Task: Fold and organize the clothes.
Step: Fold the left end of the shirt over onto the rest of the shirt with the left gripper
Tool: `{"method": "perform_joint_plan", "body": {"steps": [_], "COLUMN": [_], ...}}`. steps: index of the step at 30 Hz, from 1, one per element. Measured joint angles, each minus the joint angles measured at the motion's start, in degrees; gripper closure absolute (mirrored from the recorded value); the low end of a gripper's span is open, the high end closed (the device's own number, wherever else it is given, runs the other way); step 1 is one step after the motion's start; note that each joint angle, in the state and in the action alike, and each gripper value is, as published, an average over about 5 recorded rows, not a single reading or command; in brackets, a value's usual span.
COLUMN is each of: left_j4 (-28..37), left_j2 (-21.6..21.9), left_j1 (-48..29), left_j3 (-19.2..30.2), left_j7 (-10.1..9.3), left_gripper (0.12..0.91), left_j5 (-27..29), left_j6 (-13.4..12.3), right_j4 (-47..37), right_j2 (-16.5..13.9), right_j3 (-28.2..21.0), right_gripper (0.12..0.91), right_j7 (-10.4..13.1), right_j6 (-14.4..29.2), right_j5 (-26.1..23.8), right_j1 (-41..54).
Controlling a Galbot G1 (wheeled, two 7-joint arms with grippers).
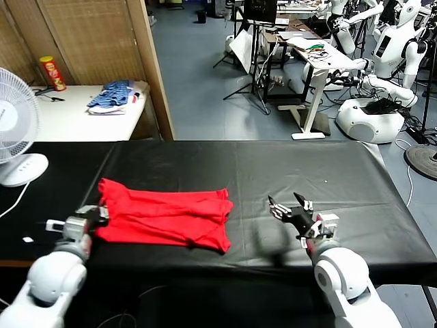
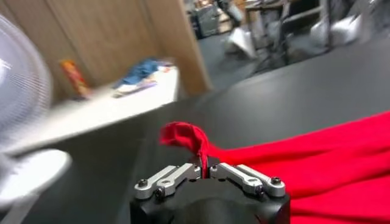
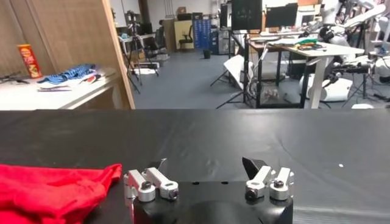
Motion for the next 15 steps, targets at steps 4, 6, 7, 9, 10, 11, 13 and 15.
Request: {"method": "perform_joint_plan", "body": {"steps": [4, 6, 7, 9, 10, 11, 13, 15], "left_j4": [-3.47, -4.31, -4.54, -4.71, -4.7, -4.65, -4.47, -4.24], "left_j2": [-4.96, -7.41, -8.6, -10.73, -11.72, -12.66, -14.35, -15.82], "left_j1": [-2.21, -3.36, -3.94, -5.04, -5.6, -6.13, -6.97, -7.43], "left_j3": [4.36, 6.52, 7.55, 9.47, 10.33, 11.12, 12.38, 13.28], "left_j7": [-4.12, -5.48, -5.9, -6.31, -6.47, -6.62, -6.77, -6.86], "left_gripper": [0.876, 0.876, 0.876, 0.876, 0.876, 0.876, 0.876, 0.876], "left_j5": [-9.23, -13.12, -14.45, -16.01, -16.52, -16.92, -17.47, -17.75], "left_j6": [3.9, 4.54, 4.61, 4.56, 4.53, 4.51, 4.48, 4.43], "right_j4": [0.03, 0.03, 0.03, 0.03, 0.03, 0.01, -0.07, -0.21], "right_j2": [0.2, 0.38, 0.5, 0.79, 0.93, 1.04, 1.18, 1.21], "right_j3": [0.65, 0.88, 0.95, 1.01, 0.99, 0.95, 0.77, 0.54], "right_gripper": [0.227, 0.227, 0.227, 0.227, 0.227, 0.227, 0.227, 0.227], "right_j7": [0.0, 0.0, 0.0, 0.0, 0.0, 0.0, 0.0, 0.02], "right_j6": [0.06, 0.08, 0.09, 0.11, 0.11, 0.12, 0.12, 0.09], "right_j5": [-0.22, -0.32, -0.38, -0.55, -0.62, -0.7, -0.81, -0.85], "right_j1": [-0.49, -0.65, -0.71, -0.81, -0.83, -0.83, -0.74, -0.51]}}
